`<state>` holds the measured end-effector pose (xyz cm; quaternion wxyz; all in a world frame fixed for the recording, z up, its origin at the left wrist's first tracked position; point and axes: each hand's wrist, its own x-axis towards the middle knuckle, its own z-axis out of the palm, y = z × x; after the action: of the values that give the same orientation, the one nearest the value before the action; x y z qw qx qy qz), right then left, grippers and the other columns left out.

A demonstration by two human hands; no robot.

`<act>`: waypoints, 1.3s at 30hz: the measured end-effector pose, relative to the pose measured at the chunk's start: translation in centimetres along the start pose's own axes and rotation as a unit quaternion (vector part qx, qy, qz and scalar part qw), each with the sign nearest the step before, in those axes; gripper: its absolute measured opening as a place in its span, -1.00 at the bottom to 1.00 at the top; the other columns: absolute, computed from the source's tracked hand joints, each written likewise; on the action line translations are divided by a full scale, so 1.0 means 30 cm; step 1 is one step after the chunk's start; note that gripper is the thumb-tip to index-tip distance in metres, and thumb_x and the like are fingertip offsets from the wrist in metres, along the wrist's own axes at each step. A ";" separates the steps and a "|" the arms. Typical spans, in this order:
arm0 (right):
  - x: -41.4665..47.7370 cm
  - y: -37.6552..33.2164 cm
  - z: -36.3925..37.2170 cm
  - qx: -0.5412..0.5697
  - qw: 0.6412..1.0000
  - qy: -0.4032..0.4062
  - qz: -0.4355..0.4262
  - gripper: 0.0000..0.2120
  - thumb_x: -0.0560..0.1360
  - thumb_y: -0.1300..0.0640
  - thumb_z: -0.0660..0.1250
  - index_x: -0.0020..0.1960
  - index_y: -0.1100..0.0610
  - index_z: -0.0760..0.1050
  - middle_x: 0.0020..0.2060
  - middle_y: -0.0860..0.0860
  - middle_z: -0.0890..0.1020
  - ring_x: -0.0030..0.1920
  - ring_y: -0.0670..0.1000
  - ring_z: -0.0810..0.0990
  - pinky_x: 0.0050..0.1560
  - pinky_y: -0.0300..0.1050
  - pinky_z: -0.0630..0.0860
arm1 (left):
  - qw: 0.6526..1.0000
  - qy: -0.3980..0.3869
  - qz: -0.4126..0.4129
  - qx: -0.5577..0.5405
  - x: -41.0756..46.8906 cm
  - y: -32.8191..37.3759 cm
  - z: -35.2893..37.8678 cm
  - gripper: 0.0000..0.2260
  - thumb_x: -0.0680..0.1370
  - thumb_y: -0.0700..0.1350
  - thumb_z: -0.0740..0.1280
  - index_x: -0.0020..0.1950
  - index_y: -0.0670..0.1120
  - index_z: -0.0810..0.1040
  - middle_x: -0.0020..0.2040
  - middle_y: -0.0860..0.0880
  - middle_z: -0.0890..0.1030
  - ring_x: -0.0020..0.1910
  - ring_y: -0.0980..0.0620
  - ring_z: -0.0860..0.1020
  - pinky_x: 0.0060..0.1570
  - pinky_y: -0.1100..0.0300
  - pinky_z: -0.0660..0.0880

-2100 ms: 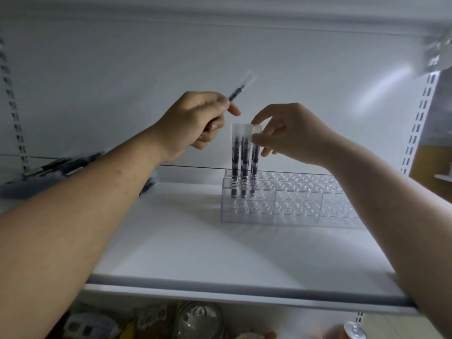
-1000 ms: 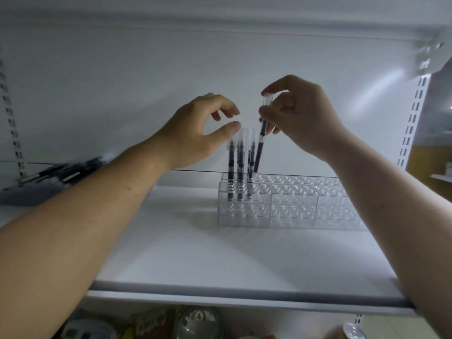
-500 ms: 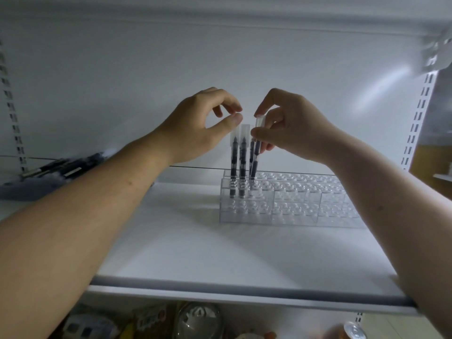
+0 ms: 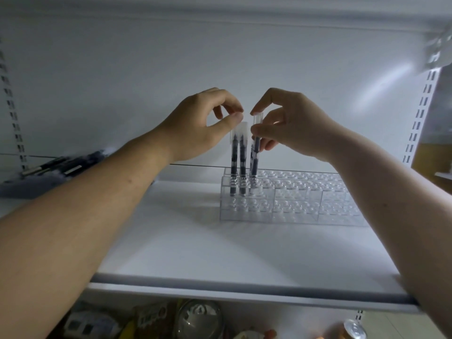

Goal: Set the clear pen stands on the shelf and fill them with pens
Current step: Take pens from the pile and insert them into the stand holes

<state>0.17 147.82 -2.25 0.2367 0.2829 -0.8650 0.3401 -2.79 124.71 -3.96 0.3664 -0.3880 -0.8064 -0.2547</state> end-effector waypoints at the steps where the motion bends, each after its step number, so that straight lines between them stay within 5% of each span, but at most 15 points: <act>1: -0.001 0.004 0.001 0.004 1.000 -0.013 0.012 -0.78 0.56 0.20 0.50 0.16 0.13 0.54 -0.24 0.10 0.77 -0.21 0.10 0.78 -0.03 0.11 0.74 | 1.000 -0.002 0.001 -0.001 -0.001 0.001 0.000 -0.82 0.71 -0.03 0.33 0.25 -0.05 0.63 0.13 0.13 0.62 0.10 0.24 0.54 0.05 0.56 0.33; 9: -0.003 0.009 0.002 -0.018 0.999 -0.036 0.020 -0.78 0.54 0.14 0.53 0.12 0.12 0.55 -0.24 0.06 0.77 -0.23 0.04 0.78 -0.10 0.02 0.74 | 1.000 -0.014 -0.004 0.001 -0.001 -0.001 0.000 -0.80 0.72 -0.02 0.32 0.27 -0.04 0.62 0.14 0.13 0.63 0.11 0.26 0.53 0.03 0.59 0.32; 13: 0.004 0.017 0.006 -0.087 0.995 0.040 -0.031 -0.85 0.57 -0.02 0.49 0.01 0.06 0.64 -0.20 -0.07 0.74 -0.26 -0.03 0.76 -0.06 0.14 0.71 | 1.000 -0.021 -0.008 -0.001 0.001 -0.007 0.002 -0.79 0.71 0.00 0.32 0.29 -0.03 0.62 0.15 0.14 0.63 0.11 0.25 0.55 0.03 0.57 0.33; 18: 0.023 0.025 0.015 -0.097 0.985 0.122 -0.078 -0.89 0.60 0.01 0.42 0.05 0.02 0.66 -0.14 -0.11 0.70 -0.16 -0.04 0.68 -0.04 0.02 0.67 | 0.999 -0.028 -0.021 0.011 0.004 -0.013 0.001 -0.78 0.71 0.02 0.31 0.34 0.02 0.57 0.16 0.18 0.61 0.13 0.26 0.54 0.02 0.57 0.36; 22: 0.032 0.031 0.037 -0.128 0.975 0.140 -0.114 -0.82 0.61 -0.02 0.39 0.17 0.01 0.61 -0.02 -0.09 0.66 -0.04 -0.07 0.65 -0.04 -0.16 0.59 | 0.999 -0.010 -0.033 0.039 0.004 -0.015 -0.013 -0.76 0.71 0.08 0.30 0.35 0.06 0.55 0.18 0.20 0.60 0.16 0.18 0.56 0.12 0.37 0.45; 27: 0.048 -0.017 0.067 -0.125 0.970 0.158 -0.138 -0.79 0.59 -0.03 0.38 0.20 -0.01 0.59 0.05 -0.05 0.66 0.08 -0.03 0.60 0.16 -0.01 0.56 | 0.991 0.018 -0.091 0.094 -0.005 -0.010 -0.109 -0.74 0.70 0.11 0.29 0.33 0.05 0.55 0.21 0.12 0.59 0.15 0.07 0.58 0.14 0.05 0.58; 34: 0.121 -0.249 0.218 -0.178 0.963 0.051 -0.197 -0.79 0.61 -0.08 0.34 0.20 -0.05 0.59 0.04 -0.13 0.65 0.11 -0.05 0.58 0.25 0.02 0.44 | 0.929 -0.123 -0.289 0.199 -0.170 -0.091 -0.280 -0.62 0.62 0.23 0.38 0.31 0.03 0.54 0.17 0.08 0.58 0.10 0.04 0.57 0.10 0.10 0.47; 39: 0.197 -0.355 0.394 -0.189 0.962 -0.013 -0.195 -0.80 0.62 -0.07 0.31 0.19 -0.06 0.58 0.07 -0.14 0.63 0.16 -0.02 0.57 0.29 -0.01 0.38 | 0.881 -0.204 -0.350 0.246 -0.247 -0.137 -0.314 -0.50 0.52 0.32 0.44 0.25 -0.04 0.59 0.15 0.02 0.62 0.15 -0.05 0.61 0.25 0.02 0.53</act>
<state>0.23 130.86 -1.61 0.3361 0.4011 -0.8446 0.1134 0.77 112.56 -4.66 0.1649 -0.0212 -0.9833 -0.0746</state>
